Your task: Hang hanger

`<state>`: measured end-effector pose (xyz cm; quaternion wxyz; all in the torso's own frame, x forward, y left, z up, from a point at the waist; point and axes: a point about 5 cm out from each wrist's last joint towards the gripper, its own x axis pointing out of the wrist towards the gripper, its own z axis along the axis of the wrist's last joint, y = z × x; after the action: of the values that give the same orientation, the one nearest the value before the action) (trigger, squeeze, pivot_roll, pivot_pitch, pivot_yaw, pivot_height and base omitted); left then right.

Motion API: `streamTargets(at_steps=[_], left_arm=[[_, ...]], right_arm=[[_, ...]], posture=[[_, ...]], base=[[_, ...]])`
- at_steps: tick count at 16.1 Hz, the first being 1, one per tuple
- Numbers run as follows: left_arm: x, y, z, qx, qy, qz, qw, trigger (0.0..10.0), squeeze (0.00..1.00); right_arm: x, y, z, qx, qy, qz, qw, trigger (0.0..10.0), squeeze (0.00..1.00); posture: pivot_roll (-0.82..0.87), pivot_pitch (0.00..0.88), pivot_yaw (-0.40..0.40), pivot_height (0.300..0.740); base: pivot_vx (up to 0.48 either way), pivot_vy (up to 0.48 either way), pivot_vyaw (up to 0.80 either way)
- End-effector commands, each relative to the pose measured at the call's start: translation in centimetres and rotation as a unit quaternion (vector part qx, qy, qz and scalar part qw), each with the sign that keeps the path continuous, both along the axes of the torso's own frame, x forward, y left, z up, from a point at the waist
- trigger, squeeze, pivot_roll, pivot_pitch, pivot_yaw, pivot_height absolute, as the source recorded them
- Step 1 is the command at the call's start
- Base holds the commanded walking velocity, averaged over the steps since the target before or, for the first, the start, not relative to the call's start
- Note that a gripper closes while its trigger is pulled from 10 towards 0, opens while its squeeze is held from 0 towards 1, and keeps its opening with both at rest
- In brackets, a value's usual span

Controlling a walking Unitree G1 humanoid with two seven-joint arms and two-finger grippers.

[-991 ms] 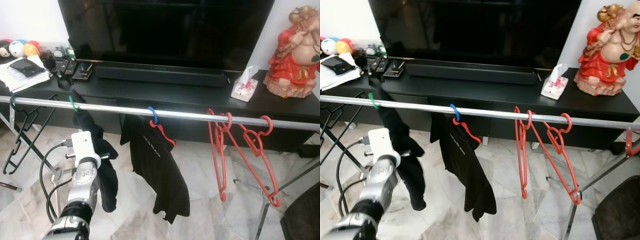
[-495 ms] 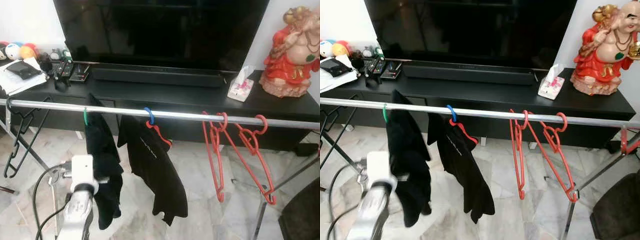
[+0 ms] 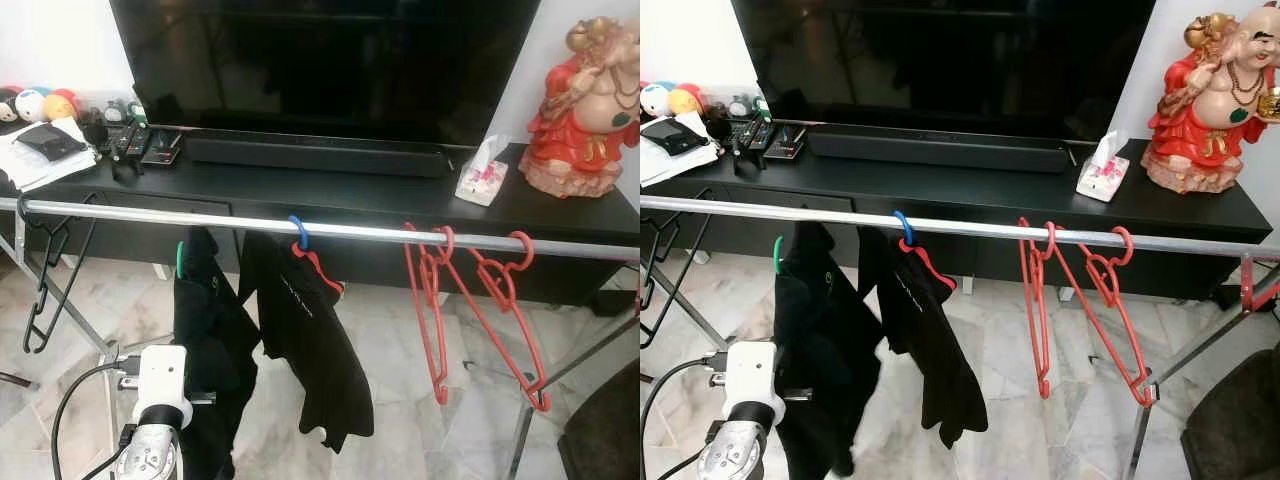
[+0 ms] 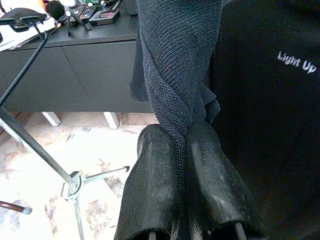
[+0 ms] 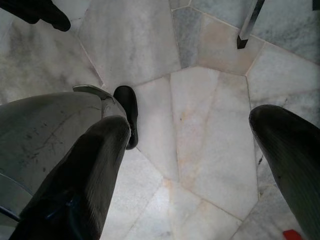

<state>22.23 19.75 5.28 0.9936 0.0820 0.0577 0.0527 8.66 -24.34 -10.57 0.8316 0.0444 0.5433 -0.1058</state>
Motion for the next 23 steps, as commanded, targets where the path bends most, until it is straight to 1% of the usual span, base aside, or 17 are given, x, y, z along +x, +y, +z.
streamTargets(at_steps=[1,4,9,14,16,19,23], left_arm=[[0.33,-0.19,1.35,0.002,-0.03,-0.005,1.0,10.0,0.0],[0.45,-0.58,1.57,-0.002,-0.027,-0.007,1.0,10.0,0.0],[0.09,-0.45,1.34,-0.006,-0.018,0.0,1.0,10.0,0.0],[0.2,-0.5,1.37,-0.01,-0.014,0.0,1.0,10.0,0.0],[0.03,-0.48,1.32,-0.01,-0.01,0.0,1.0,10.0,0.0],[0.07,-0.33,1.33,-0.014,-0.009,0.009,1.0,10.0,0.0],[0.23,-0.3,1.43,-0.015,-0.008,0.012,1.0,10.0,0.0]], right_arm=[[-0.05,-0.33,0.09,-0.005,-0.001,0.004,1.0,10.0,0.0],[-0.05,-0.35,0.11,-0.001,-0.007,-0.004,1.0,10.0,0.0],[-0.06,-0.32,0.14,0.003,-0.017,-0.014,1.0,10.0,0.0],[-0.18,-0.24,0.11,0.004,-0.02,-0.017,1.0,10.0,0.0],[-0.19,-0.16,0.11,0.008,-0.025,-0.019,0.999,10.0,0.0],[-0.08,-0.04,0.15,0.015,-0.035,-0.022,0.999,10.0,0.0],[0.09,0.0,0.21,0.018,-0.045,-0.025,0.999,10.0,0.0]], posture=[[-0.03,0.0,-0.045,0.74],[-0.03,0.0,-0.044,0.74],[-0.04,0.0,-0.041,0.74],[-0.04,0.0,-0.035,0.74],[-0.03,0.0,-0.031,0.74],[-0.03,0.0,-0.03,0.74],[-0.03,0.0,-0.03,0.74]], base=[[0.0,0.0,0.0],[0.0,0.0,0.0],[0.0,0.0,0.0],[-0.26,0.0,0.0],[-0.322,0.0,0.0],[-0.34,0.0,-0.8],[-0.339,0.0,0.0]])
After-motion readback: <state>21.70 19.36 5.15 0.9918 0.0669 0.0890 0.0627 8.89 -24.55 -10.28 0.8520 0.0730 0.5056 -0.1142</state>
